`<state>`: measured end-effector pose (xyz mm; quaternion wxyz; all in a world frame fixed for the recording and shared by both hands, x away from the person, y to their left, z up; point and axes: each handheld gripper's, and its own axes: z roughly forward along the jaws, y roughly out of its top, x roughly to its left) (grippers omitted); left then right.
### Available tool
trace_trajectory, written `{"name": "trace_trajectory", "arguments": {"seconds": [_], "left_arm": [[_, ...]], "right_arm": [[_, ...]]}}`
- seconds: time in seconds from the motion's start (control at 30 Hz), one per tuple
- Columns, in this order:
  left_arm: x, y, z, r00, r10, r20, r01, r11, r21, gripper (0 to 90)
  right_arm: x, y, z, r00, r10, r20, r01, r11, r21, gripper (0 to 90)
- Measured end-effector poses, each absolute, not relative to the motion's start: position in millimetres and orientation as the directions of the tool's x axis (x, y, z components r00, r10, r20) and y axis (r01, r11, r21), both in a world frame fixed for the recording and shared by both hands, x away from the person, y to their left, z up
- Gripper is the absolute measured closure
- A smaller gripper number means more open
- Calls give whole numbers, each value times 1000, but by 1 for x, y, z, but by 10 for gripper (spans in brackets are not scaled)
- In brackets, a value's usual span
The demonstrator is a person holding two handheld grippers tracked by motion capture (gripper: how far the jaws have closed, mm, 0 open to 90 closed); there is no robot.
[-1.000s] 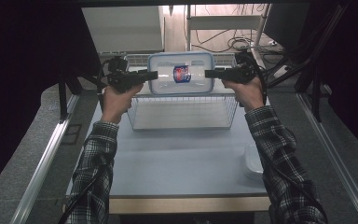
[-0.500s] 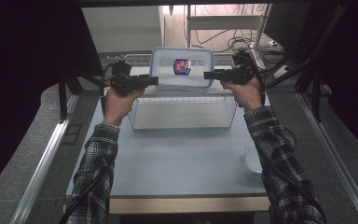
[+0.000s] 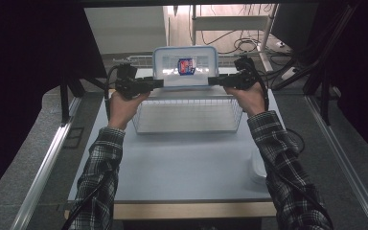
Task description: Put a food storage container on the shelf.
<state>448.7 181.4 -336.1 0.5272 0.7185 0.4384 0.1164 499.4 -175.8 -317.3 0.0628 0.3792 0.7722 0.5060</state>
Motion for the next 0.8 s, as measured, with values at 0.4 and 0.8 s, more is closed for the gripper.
{"name": "trace_trajectory", "arguments": {"seconds": [0.4,0.8], "left_arm": [[454,176,-339,569,771,-285,507,-56,860,439],[457,177,-338,565,776,-280,495,-48,867,450]], "right_arm": [[502,-176,-311,-664,694,278,517,158,841,379],[503,-173,-312,-686,696,214,469,198,861,460]]}}
